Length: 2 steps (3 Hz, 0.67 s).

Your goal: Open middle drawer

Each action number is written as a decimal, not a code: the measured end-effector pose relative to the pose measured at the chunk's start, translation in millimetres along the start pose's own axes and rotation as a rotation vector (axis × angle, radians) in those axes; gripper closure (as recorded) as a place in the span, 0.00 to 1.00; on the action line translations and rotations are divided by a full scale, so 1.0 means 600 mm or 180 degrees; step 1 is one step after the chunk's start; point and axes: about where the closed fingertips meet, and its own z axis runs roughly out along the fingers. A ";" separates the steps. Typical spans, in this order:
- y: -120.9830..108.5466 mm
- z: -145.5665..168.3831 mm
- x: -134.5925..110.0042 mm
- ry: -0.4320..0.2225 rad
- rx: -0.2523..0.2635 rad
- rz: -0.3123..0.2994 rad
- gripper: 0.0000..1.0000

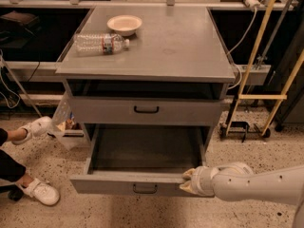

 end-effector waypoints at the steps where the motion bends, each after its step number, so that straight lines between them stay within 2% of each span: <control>1: 0.001 -0.009 0.004 0.0001 0.0042 -0.0042 1.00; 2: 0.001 -0.010 0.003 0.0001 0.0042 -0.0042 1.00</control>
Offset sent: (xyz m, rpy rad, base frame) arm -0.2968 0.0061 -0.0236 -0.0152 -0.1208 0.0524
